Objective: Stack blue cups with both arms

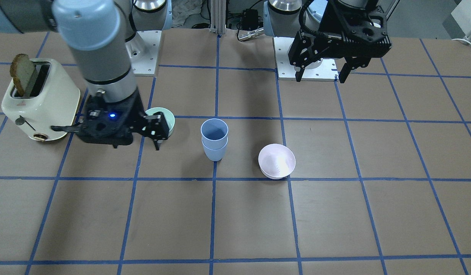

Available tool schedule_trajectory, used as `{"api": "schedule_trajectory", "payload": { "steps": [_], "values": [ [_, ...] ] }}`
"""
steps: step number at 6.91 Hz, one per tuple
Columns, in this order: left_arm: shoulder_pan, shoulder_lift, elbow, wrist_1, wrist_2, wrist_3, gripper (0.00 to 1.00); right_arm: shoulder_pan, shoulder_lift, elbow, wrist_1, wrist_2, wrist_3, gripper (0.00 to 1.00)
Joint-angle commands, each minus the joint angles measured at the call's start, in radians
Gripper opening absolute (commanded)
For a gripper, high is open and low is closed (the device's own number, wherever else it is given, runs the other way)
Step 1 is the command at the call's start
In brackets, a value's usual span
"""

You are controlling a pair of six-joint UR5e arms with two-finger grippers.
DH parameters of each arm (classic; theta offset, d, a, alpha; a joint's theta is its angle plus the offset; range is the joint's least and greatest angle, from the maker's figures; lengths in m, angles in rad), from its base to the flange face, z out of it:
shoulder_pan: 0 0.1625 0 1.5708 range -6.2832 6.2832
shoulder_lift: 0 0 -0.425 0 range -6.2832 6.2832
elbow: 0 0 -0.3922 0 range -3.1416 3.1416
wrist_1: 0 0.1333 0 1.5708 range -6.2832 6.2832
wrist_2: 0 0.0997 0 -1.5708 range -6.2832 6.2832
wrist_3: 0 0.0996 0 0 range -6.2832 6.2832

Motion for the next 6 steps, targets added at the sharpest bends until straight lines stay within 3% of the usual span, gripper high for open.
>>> {"api": "schedule_trajectory", "payload": {
  "steps": [1, 5, 6],
  "values": [
    [0.001, -0.002, 0.000, 0.001, 0.002, 0.000, 1.00, -0.086, 0.001, -0.087, 0.078, -0.017, -0.169, 1.00],
    [0.004, -0.004, 0.000, 0.003, 0.000, 0.000, 1.00, -0.122, -0.051, -0.087, 0.092, 0.031, -0.173, 1.00],
    [0.004, -0.002, 0.000, 0.001, 0.000, 0.000, 1.00, -0.122, -0.056, -0.087, 0.140, 0.063, -0.168, 1.00]
  ]
}}
